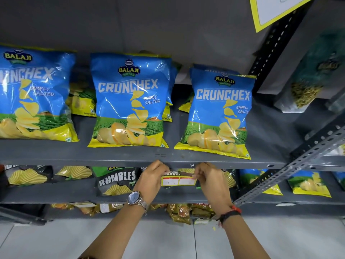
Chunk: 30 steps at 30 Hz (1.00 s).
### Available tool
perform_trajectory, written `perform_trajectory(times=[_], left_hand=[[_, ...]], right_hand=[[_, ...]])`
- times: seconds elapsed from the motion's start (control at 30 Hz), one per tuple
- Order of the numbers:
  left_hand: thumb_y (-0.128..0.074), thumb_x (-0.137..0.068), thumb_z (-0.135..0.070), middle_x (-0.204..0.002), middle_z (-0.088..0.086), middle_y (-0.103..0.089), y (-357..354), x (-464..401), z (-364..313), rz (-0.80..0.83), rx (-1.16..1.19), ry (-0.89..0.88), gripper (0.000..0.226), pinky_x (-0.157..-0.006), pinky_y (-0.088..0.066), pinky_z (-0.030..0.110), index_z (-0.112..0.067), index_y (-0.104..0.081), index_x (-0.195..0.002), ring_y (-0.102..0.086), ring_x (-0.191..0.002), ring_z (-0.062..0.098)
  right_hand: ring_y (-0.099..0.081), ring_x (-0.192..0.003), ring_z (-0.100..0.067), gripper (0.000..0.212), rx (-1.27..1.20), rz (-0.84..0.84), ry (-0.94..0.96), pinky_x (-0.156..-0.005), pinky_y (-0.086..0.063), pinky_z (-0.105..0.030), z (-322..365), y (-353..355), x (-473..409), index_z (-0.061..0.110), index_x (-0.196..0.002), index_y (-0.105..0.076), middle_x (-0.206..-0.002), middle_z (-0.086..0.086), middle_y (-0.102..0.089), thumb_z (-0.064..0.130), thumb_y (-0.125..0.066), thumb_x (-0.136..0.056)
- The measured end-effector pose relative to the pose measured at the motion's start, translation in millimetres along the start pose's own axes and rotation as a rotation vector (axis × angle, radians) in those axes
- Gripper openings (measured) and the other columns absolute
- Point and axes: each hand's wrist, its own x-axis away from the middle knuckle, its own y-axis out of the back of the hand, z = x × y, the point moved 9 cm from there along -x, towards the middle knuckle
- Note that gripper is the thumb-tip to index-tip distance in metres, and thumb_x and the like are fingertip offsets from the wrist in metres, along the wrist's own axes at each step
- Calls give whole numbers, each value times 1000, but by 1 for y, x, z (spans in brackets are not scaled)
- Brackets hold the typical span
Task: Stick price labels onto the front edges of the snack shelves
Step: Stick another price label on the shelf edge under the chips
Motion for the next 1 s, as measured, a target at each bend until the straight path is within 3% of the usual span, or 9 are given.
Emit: perform_trajectory(times=[0.27,0.37,0.5,0.67,1.0], left_hand=[[-57,-55,40,-71,22,-62,3,-2,4,-46,0,36,36,-48,-55,36,8,-62,-70,-66,-68,25],[-55,-58,39,-72,24,-62,6,-2,2,-68,3,41,34,-51,-57,42,9,-62,-71,-66,-67,29],[-43,-66,22,-73,23,-63,18,-5,-6,-136,-13,-1,25,-53,-57,46,8,-63,-72,-63,-64,32],[-57,-58,37,-73,23,-64,18,-7,-10,-128,-28,38,32,-51,-56,48,9,-63,-71,-63,-64,34],[-63,-61,31,-66,26,-59,21,-9,-13,-185,-101,82,24,-44,-54,44,8,-61,-68,-60,-59,38]], right_hand=[[-61,-72,-31,22,-5,-65,16,-57,-50,-36,10,3,0,6,-77,-61,-86,-13,-66,-15,-53,-75],[-61,-72,-33,23,8,-89,39,-55,-49,-37,15,6,2,5,-80,-62,-87,-15,-66,-15,-53,-75],[-59,-74,-35,18,29,-124,60,-53,-47,-37,19,11,0,5,-82,-61,-88,-16,-64,-11,-53,-79],[-59,-77,-35,13,34,-124,53,-55,-48,-36,20,11,-3,6,-84,-60,-91,-16,-63,-6,-55,-82],[-59,-73,-34,11,-12,-182,5,-54,-37,-28,16,11,-10,5,-82,-56,-91,-15,-60,-7,-56,-80]])
